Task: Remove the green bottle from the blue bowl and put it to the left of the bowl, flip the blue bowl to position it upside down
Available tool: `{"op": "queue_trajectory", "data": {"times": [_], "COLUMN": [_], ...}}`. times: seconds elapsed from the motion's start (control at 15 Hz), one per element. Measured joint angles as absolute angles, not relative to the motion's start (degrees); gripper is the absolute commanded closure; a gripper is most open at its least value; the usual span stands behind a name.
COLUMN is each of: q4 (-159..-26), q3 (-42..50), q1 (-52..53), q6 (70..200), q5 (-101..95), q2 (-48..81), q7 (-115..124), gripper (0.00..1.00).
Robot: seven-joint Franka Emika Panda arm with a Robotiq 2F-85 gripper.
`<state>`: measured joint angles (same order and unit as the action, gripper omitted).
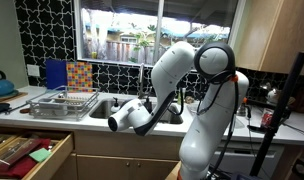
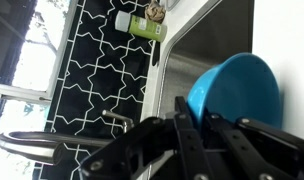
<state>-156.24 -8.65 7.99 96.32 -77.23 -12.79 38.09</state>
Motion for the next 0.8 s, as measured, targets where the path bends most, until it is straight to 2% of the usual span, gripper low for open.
{"op": "queue_trajectory", "data": {"times": [0.27,0.33,0.4,0.53,0.8], "q4": [-155.8,-155.8,-155.8,-155.8,-154.8], "q3": [-8.6,-8.6,-8.6,-8.6,-8.6], "q1": [8.4,8.5,8.5,8.6,8.9], "q6": [96.8,97.1,97.5,97.8,97.2], "q5": [-77.1,-77.1,-77.1,-77.0,-77.0], "q2": [-11.5,-11.1,-10.7,-10.1,-10.4], "q7": [38.1,38.1,38.1,38.1,37.6], "gripper": [0.35,0.45,0.70,0.70,0.98]}}
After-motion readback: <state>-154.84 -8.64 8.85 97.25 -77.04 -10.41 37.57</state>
